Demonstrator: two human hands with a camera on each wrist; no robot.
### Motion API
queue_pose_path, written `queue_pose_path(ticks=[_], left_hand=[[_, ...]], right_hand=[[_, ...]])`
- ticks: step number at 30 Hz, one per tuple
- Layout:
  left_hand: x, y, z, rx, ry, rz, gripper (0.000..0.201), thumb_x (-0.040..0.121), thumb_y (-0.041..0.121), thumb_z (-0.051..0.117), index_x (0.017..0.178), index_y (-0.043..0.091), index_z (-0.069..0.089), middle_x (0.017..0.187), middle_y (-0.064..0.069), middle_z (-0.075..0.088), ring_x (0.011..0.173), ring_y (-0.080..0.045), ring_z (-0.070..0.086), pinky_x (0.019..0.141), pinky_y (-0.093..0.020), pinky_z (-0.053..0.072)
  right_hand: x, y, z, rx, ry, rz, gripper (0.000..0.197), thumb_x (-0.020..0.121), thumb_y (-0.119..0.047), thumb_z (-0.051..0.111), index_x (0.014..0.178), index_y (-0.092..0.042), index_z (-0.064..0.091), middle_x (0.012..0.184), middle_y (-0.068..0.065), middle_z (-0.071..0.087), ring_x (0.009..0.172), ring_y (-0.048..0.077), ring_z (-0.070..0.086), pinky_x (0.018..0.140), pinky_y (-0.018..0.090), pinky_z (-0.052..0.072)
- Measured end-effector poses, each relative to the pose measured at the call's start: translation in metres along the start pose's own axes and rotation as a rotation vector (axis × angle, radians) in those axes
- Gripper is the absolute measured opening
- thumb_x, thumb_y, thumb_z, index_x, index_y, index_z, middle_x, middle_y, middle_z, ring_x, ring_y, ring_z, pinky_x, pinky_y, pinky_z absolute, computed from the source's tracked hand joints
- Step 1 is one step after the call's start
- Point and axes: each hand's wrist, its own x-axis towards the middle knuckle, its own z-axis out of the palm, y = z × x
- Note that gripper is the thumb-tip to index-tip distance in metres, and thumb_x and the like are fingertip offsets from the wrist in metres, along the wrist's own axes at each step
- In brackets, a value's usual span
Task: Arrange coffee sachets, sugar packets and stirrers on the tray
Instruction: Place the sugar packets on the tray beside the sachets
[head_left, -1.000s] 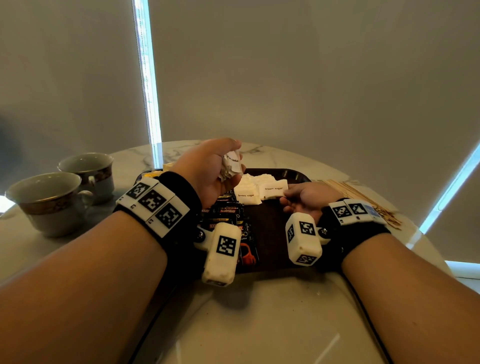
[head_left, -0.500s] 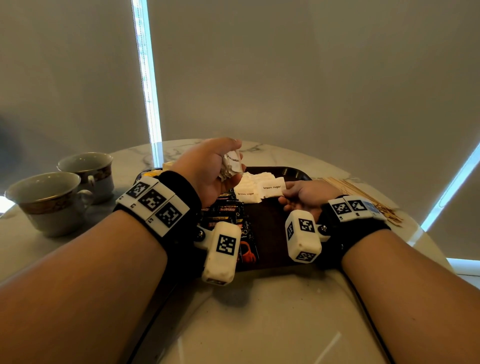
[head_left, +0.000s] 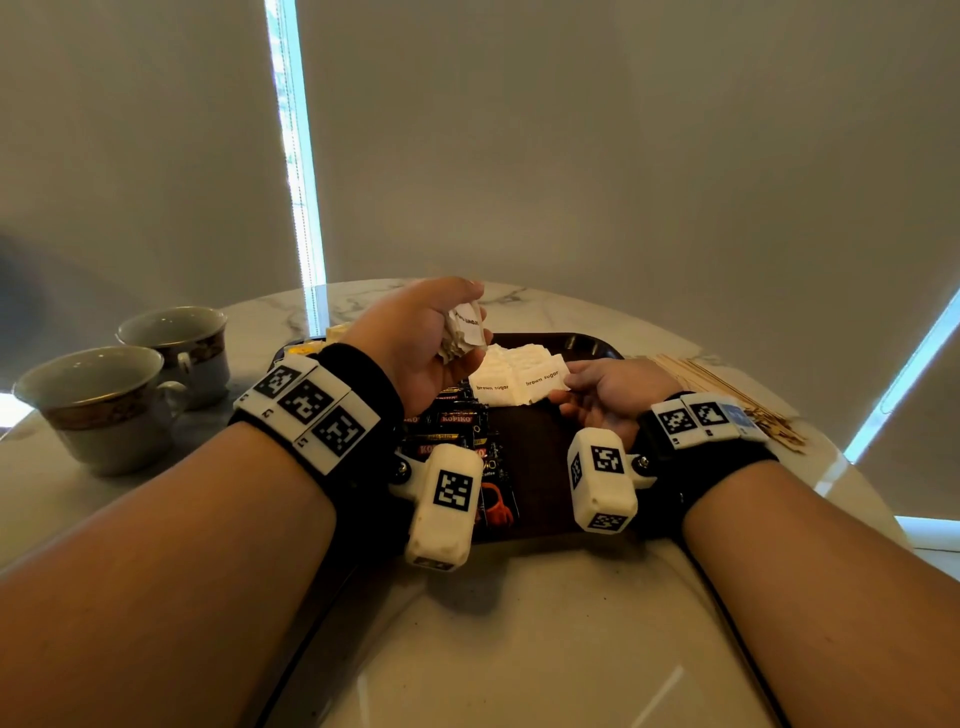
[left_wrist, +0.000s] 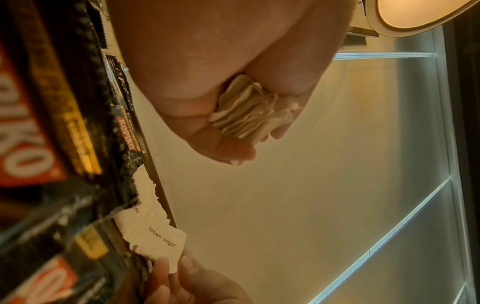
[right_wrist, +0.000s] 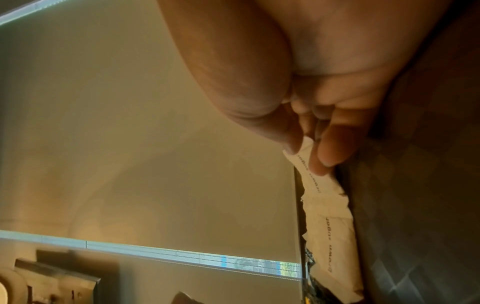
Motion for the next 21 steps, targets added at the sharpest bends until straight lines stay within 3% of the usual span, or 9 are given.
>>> queue_pose_path(ticks=[5, 8, 13, 15, 18, 21], left_hand=[[0.0003, 0.0002, -0.0005, -0.014, 0.001, -0.002, 0.021, 0.095, 0.023, 0.068, 0.108, 0.007, 0.061, 0.102, -0.011, 0.060, 0.086, -0.022, 0.063, 0.051, -0.024, 0.054], [0.0006, 0.0001, -0.0011, -0.016, 0.007, -0.006, 0.022, 0.095, 0.023, 0.069, 0.109, 0.008, 0.062, 0.103, -0.012, 0.060, 0.086, -0.022, 0.063, 0.052, -0.024, 0.054], [-0.0004, 0.0010, -0.0002, -0.016, 0.005, -0.009, 0.021, 0.095, 0.023, 0.069, 0.106, 0.007, 0.062, 0.102, -0.012, 0.060, 0.084, -0.022, 0.064, 0.051, -0.024, 0.054], [-0.0004, 0.0010, 0.0000, -0.018, 0.007, -0.006, 0.022, 0.095, 0.023, 0.069, 0.107, 0.007, 0.062, 0.102, -0.012, 0.060, 0.083, -0.022, 0.064, 0.051, -0.024, 0.053], [-0.0002, 0.0012, 0.0000, -0.036, 0.001, -0.007, 0.024, 0.094, 0.023, 0.070, 0.109, 0.006, 0.061, 0.103, -0.013, 0.060, 0.082, -0.022, 0.063, 0.052, -0.025, 0.054], [-0.0021, 0.0025, 0.0001, -0.065, -0.013, -0.014, 0.027, 0.092, 0.021, 0.071, 0.110, 0.005, 0.061, 0.101, -0.014, 0.059, 0.083, -0.023, 0.062, 0.054, -0.026, 0.055]], right_hand=[[0.0008, 0.0023, 0.0016, 0.088, -0.016, -0.003, 0.034, 0.105, -0.004, 0.040, 0.137, -0.004, 0.052, 0.097, 0.013, 0.060, 0.079, 0.014, 0.059, 0.060, 0.021, 0.053], [-0.0009, 0.0012, 0.0031, 0.121, -0.010, 0.020, 0.031, 0.105, -0.006, 0.043, 0.135, -0.002, 0.052, 0.103, 0.015, 0.059, 0.083, 0.017, 0.061, 0.055, 0.020, 0.057], [0.0009, 0.0003, 0.0045, 0.145, 0.038, 0.034, 0.036, 0.104, -0.009, 0.048, 0.139, 0.000, 0.048, 0.133, 0.020, 0.057, 0.085, 0.020, 0.065, 0.049, 0.023, 0.059], [0.0013, 0.0002, 0.0047, 0.155, 0.048, 0.032, 0.037, 0.104, -0.008, 0.048, 0.140, -0.001, 0.047, 0.135, 0.021, 0.056, 0.087, 0.020, 0.065, 0.048, 0.024, 0.058], [0.0019, -0.0001, 0.0036, 0.189, 0.048, 0.026, 0.037, 0.103, -0.008, 0.049, 0.140, -0.002, 0.046, 0.135, 0.021, 0.055, 0.087, 0.021, 0.064, 0.056, 0.026, 0.060], [0.0026, 0.0004, 0.0021, 0.227, 0.037, 0.018, 0.035, 0.103, -0.008, 0.050, 0.137, -0.003, 0.048, 0.120, 0.018, 0.056, 0.087, 0.021, 0.064, 0.068, 0.028, 0.059]])
